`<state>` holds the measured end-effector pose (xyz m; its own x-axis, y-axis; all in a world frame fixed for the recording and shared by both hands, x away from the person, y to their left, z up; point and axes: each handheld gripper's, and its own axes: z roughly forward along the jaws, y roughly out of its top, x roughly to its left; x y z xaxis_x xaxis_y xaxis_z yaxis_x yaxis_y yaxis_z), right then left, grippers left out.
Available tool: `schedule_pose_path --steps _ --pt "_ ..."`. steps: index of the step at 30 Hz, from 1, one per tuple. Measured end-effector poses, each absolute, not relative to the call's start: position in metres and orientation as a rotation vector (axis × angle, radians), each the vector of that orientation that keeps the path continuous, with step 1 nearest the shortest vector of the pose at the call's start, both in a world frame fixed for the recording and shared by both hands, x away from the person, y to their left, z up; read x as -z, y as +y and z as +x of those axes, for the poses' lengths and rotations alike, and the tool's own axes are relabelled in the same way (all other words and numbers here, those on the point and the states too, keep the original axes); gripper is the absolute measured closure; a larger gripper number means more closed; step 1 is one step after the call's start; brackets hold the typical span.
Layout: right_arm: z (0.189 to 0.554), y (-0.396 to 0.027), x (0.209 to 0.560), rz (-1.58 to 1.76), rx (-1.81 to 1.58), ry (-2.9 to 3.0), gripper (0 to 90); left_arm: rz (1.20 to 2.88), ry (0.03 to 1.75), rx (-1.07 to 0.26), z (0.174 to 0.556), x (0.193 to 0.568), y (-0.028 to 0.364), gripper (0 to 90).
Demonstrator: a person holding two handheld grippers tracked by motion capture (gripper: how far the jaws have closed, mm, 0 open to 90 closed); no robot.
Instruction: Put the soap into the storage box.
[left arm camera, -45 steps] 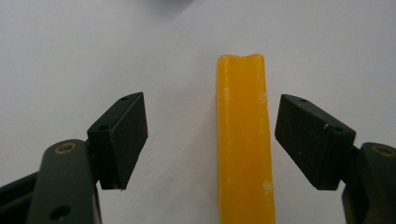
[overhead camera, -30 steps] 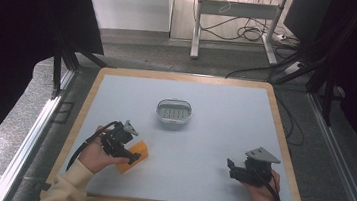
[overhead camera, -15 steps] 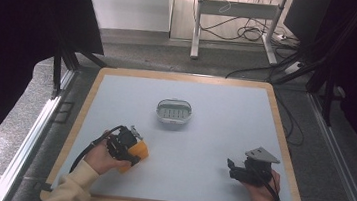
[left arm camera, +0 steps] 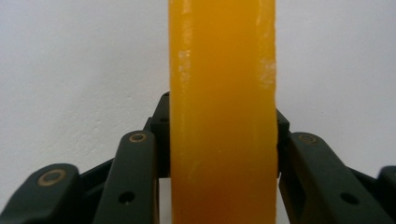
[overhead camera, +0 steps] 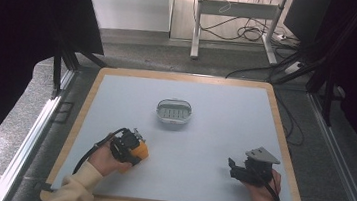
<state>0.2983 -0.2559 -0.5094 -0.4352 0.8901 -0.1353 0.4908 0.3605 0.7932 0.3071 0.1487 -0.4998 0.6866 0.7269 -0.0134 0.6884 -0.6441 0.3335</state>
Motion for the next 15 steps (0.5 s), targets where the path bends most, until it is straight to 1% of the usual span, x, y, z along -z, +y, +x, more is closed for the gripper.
schedule_pose_path --steps 5,15 --pt "0.298 -0.256 0.509 1.193 -0.92 2.062 12.8 2.589 1.11 -0.154 0.308 0.499 0.15 61.8" --pt "0.297 -0.256 0.508 1.18 -0.924 2.044 13.1 2.537 1.066 -0.153 0.309 0.474 0.155 61.8"
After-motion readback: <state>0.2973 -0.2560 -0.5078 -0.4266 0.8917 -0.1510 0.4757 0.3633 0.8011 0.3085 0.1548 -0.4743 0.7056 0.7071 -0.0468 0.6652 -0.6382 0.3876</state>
